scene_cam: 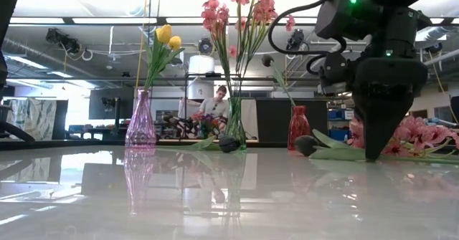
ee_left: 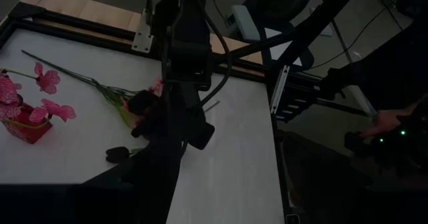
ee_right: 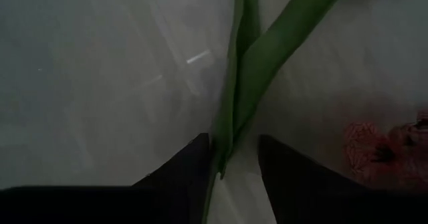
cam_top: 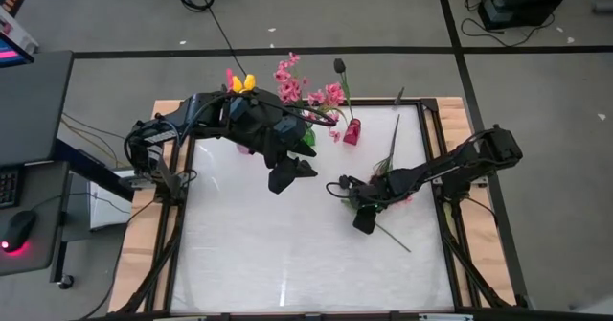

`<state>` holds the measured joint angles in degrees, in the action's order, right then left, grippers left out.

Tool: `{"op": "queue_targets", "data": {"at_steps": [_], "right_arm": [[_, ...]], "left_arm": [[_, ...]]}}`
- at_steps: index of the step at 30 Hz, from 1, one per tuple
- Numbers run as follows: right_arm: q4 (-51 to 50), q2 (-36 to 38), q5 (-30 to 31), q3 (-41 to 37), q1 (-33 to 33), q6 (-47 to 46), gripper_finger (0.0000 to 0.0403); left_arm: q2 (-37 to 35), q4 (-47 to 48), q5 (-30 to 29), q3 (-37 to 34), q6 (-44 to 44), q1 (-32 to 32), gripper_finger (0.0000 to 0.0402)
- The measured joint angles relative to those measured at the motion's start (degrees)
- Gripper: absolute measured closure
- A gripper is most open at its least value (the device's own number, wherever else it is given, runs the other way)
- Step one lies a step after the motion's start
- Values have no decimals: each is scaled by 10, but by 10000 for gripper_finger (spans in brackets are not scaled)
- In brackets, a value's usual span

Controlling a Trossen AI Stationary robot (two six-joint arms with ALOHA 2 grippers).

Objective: Sort flowers into vase by color
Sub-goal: Put the right black flower into the red vase

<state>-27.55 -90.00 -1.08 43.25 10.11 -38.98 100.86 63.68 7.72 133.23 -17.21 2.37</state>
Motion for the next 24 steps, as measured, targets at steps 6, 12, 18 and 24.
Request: {"op": "queue_targets", "data": {"at_steps": [6, 12, 18, 24], "right_arm": [[-9, 0, 1, 0, 0, 1, 336], [-9, 0, -8, 0, -1, 4, 391], [-20, 2, -13, 6, -1, 4, 396], [-56, 2, -29, 55, 0, 23, 398]], "left_arm": [[0, 0, 0, 0, 0, 0, 134], [0, 0, 0, 0, 0, 0, 134], [0, 0, 0, 0, 0, 0, 134], [0, 0, 0, 0, 0, 0, 134]]}}
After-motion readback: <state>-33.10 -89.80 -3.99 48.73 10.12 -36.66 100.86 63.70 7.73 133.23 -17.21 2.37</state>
